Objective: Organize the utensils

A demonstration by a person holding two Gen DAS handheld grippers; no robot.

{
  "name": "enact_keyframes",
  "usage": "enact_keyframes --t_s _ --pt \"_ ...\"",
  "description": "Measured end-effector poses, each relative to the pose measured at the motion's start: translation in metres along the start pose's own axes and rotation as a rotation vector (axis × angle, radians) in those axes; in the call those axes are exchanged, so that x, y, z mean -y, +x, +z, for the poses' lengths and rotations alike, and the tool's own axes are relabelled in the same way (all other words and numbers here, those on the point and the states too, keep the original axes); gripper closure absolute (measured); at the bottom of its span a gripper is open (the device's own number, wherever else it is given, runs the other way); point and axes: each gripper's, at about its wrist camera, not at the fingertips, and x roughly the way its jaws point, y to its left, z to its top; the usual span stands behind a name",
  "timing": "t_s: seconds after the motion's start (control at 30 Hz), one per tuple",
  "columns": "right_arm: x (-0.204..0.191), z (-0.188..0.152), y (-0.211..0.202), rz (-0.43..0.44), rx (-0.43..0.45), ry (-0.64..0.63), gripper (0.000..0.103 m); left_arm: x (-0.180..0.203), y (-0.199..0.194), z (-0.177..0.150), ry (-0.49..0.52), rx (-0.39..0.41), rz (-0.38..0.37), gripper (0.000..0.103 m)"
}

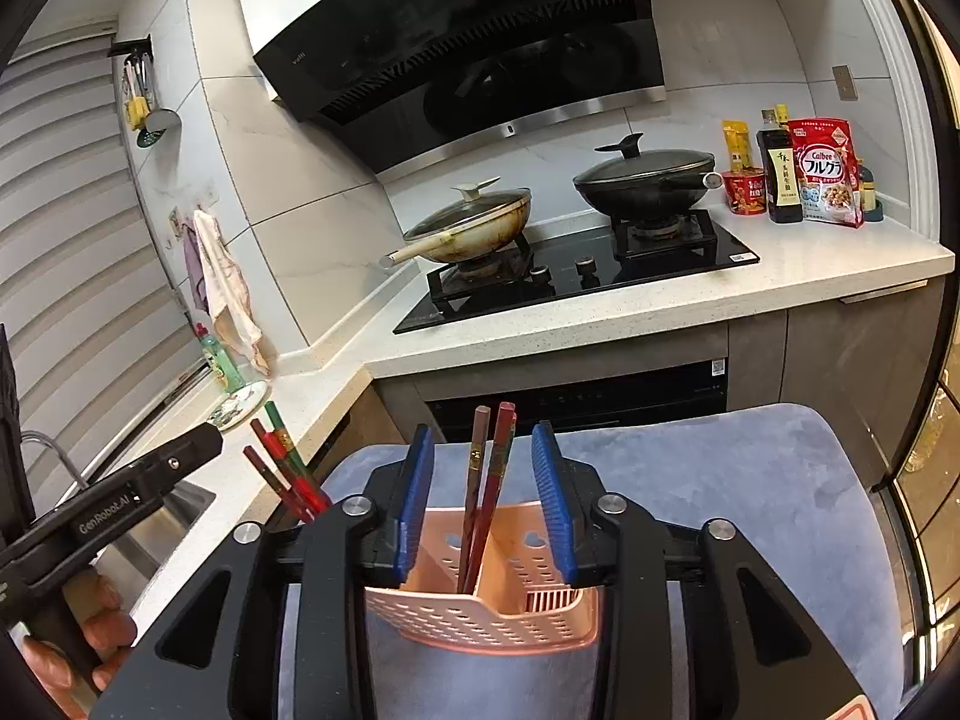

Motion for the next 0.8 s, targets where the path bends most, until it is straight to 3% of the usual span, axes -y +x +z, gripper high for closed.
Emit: enact_keyframes --t_s 0.23,0.63,0.8 --pt "-0.012 -0.007 -0.021 0.003 -0.004 -0.037 0.064 0.009 -0.021 -0.008 0.064 0.011 0.061 0.045" --pt "-0.034 -0.023 -0.056 -0.010 -0.019 -0.108 0.062 0.006 -0.055 -0.019 0.068 0.007 0.092 0.045" --pt "-0.041 -0.032 -0.071 -0.029 -0.023 -0.133 0.056 0.006 -0.066 -0.025 0.069 -0.003 0.108 0.045"
